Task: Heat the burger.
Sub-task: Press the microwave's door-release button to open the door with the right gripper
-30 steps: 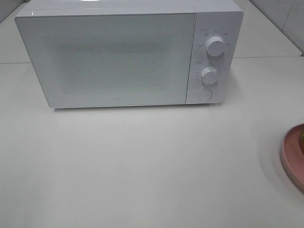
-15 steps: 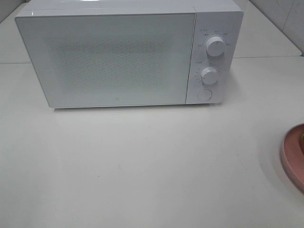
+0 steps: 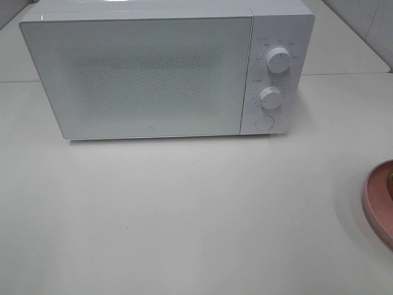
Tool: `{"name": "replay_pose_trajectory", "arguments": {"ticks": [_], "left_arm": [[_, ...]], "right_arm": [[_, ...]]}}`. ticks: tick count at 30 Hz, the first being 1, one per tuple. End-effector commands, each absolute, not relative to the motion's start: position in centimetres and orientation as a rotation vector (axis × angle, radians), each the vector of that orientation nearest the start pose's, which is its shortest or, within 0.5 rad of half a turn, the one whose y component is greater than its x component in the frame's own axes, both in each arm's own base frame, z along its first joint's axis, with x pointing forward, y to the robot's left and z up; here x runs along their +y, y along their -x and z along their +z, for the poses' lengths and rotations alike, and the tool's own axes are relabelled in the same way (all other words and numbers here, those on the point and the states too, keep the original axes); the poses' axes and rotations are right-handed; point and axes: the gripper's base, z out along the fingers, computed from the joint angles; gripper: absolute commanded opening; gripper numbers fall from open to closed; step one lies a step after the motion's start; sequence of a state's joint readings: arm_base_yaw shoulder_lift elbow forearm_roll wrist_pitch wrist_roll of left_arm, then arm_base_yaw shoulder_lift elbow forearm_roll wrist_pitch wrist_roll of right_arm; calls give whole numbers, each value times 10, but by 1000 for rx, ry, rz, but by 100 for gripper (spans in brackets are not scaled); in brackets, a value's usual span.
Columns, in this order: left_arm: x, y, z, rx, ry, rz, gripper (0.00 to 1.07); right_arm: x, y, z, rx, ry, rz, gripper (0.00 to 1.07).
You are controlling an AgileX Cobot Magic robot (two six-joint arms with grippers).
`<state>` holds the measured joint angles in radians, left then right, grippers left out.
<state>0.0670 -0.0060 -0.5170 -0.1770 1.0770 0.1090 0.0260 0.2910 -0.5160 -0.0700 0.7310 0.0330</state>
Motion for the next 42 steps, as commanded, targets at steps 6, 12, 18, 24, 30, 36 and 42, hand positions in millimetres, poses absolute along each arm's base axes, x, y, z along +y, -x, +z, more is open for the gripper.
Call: {"name": "replay_pose_trajectory", "arguments": {"ticks": [6,12,18,24,30,36,42], "left_arm": [[-16,11,282,2005,-55,-112,82],[-16,11,282,2005,-55,-112,82],[-16,11,282,2005,-55,-112,82],[-16,11,282,2005,-56,-111,82],[-16,11,282,2005,-56,-111,82],[-16,11,282,2005,-56,-111,82],[-16,11,282,2005,-56,-111,82]], "right_arm": [[-2,-86,311,1922,34,-60,76],[-2,-101,313,1898,48,-67,76],[-1,-124,311,1892,69,-75,76],[1,-147,306,1887,81,-65,76],[3,-173,300,1849,108,-61,76],[6,-196,293,1790,144,-59,76],[10,-211,275,1723,173,-37,76]]}}
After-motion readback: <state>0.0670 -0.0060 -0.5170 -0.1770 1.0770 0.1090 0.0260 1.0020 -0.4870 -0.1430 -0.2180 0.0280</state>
